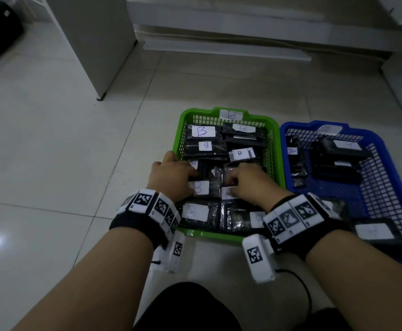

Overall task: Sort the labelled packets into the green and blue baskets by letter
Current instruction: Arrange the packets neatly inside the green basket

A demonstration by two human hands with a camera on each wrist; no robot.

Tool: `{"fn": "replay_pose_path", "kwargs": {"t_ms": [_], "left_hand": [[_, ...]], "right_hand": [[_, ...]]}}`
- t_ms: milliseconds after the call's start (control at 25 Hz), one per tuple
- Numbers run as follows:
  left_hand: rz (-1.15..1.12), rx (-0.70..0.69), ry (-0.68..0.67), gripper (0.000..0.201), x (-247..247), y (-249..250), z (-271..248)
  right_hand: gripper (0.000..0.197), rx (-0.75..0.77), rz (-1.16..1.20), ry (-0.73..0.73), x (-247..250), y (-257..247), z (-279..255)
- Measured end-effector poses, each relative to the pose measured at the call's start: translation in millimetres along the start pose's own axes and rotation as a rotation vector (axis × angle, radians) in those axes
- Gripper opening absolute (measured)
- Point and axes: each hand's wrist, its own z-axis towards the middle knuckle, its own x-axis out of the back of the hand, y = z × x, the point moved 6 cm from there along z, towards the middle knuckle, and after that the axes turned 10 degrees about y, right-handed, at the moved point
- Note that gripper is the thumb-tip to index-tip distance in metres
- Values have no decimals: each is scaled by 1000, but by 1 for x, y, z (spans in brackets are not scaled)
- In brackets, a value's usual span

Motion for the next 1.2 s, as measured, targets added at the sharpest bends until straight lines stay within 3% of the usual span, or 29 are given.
{"fn": "replay_pose_path", "kwargs": {"t_ms": [120, 240, 360, 480, 560, 640, 720, 840, 1000, 1200], "left_hand": [[52, 27, -40, 46, 2, 6, 0], [42, 8, -24, 45, 7, 19, 3], [-29, -79, -38, 37, 4, 36, 2], [13, -42, -94, 33, -3, 40, 4], [-80, -31, -69, 29, 0, 44, 11], [-288, -1, -82, 30, -1, 47, 21], [-372, 61, -144, 34, -6, 50, 26], [-328, 84, -235, 38, -12, 60, 32], [-479, 149, -293, 43, -14, 60, 41], [-544, 187, -259, 47, -13, 61, 47]], "right_hand": [[48, 4, -46, -59, -5, 12, -12], [45, -41, -89, 29, 3, 26, -11], [42, -48, -91, -10, 6, 34, -10], [49, -8, -37, 77, 14, 33, -7], [65, 78, -23, 99, 16, 30, -5], [74, 127, -74, 30, 12, 32, -2], [62, 110, -88, -7, 13, 38, 3], [38, 90, -96, 14, 25, 43, 19], [51, 119, -107, 48, 27, 43, 34], [34, 93, -263, 12, 18, 51, 33]]}}
